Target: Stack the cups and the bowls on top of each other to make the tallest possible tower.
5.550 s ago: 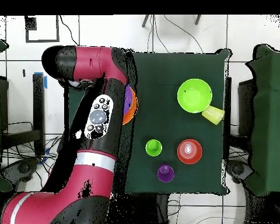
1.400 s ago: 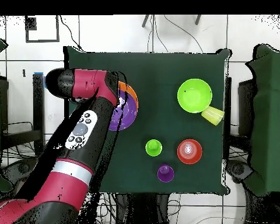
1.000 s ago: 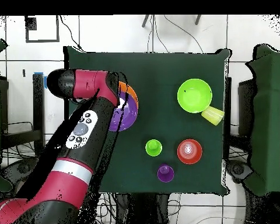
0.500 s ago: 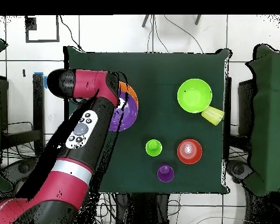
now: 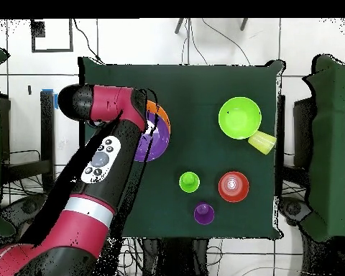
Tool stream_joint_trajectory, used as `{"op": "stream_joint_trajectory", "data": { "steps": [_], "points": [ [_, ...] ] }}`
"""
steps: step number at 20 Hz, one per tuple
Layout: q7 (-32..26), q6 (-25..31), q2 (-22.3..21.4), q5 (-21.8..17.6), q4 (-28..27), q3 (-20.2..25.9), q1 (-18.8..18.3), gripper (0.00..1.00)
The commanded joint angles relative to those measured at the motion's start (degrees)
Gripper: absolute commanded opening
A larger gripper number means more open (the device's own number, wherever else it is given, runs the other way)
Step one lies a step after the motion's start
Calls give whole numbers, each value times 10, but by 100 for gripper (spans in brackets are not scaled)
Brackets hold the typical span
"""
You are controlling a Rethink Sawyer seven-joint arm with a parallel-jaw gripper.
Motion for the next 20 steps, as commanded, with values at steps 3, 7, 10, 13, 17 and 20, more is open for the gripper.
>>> {"op": "stream_joint_trajectory", "data": {
  "steps": [3, 7, 10, 13, 17, 20],
  "points": [
    [146, -64, 7, 24, 12, 48, 5, 0],
    [146, -74, 10, 31, 5, 50, 3, 0],
    [146, -75, 13, 33, -3, 47, 1, 0],
    [148, -74, 19, 34, -16, 42, -1, 0],
    [151, -77, 27, 38, -26, 40, -1, 0],
    [152, -79, 29, 41, -28, 38, -1, 0]
  ]
}}
